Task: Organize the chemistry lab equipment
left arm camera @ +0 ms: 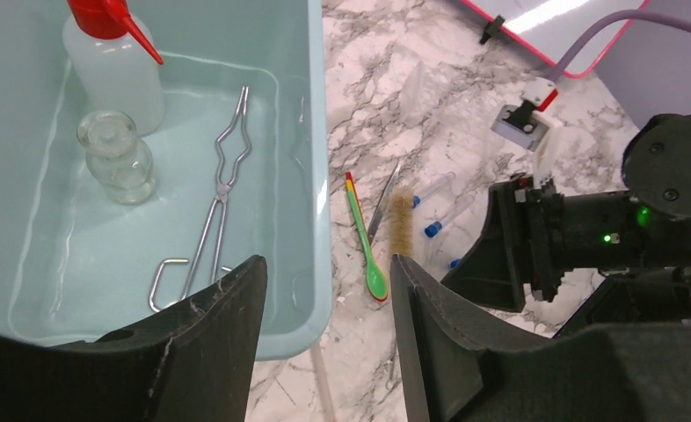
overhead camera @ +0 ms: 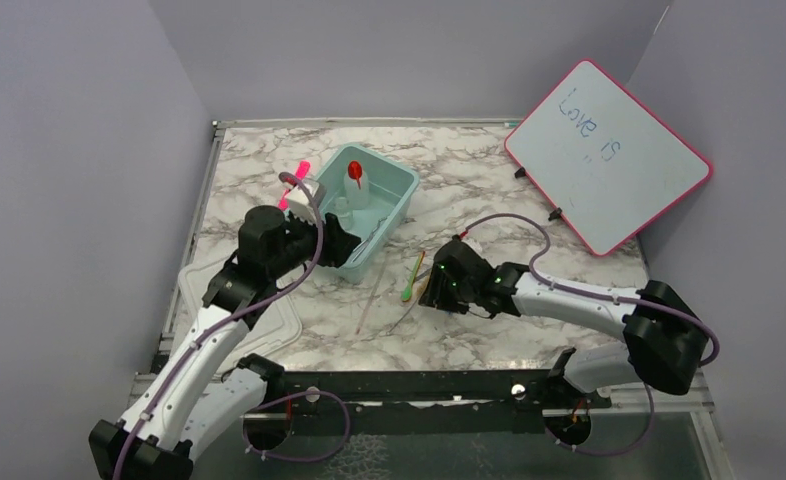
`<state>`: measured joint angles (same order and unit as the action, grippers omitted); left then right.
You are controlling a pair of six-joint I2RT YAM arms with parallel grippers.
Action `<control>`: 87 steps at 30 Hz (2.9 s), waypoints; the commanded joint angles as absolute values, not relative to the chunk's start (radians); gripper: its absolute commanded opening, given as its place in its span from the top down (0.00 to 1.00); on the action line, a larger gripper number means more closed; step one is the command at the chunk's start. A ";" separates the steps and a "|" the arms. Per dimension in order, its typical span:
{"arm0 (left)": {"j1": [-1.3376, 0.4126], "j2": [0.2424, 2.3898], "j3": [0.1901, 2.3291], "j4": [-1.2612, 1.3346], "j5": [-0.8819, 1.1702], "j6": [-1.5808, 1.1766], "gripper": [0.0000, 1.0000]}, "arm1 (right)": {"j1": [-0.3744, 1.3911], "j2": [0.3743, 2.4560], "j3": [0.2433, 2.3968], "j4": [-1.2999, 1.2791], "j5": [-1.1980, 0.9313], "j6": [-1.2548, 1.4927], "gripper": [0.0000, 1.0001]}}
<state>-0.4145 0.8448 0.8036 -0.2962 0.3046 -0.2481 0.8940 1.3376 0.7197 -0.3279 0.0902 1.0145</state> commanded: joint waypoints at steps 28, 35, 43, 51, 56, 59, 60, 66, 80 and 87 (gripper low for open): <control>-0.420 0.718 0.669 -0.118 0.365 -0.314 0.39 | 1.009 1.664 0.879 -0.387 0.387 1.371 0.88; -0.420 0.772 0.670 -0.100 0.436 -0.327 0.36 | 1.009 1.574 0.880 -0.375 0.417 1.372 0.99; -0.420 0.853 0.656 -0.022 0.659 -0.418 0.24 | 1.009 1.292 0.823 -0.245 0.409 1.229 0.99; -0.461 0.943 0.659 0.061 0.786 -0.531 0.19 | 1.009 1.045 0.750 -0.010 0.299 1.059 0.99; -0.511 0.972 0.651 0.152 0.815 -0.638 0.35 | 1.009 1.018 0.751 0.052 0.249 1.041 0.99; -0.545 0.982 0.638 0.197 0.813 -0.679 0.50 | 1.009 1.018 0.743 0.080 0.215 1.044 0.99; -0.558 0.986 0.637 0.202 0.805 -0.681 0.54 | 1.009 1.017 0.738 0.090 0.208 1.046 0.99; -0.597 1.004 0.633 0.200 0.799 -0.672 0.71 | 1.009 1.021 0.721 0.126 0.192 1.049 1.00; -0.609 0.956 0.740 -0.091 0.599 -0.432 1.00 | 1.009 0.994 0.723 0.145 0.128 1.010 0.47; -0.604 1.046 0.913 -0.330 0.415 -0.237 1.00 | 1.009 0.893 0.690 0.107 0.174 0.989 0.38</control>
<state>-0.6044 0.9958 0.8021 -0.1486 0.5812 -0.4141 1.0023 0.9630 0.7113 0.1181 0.1505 1.0176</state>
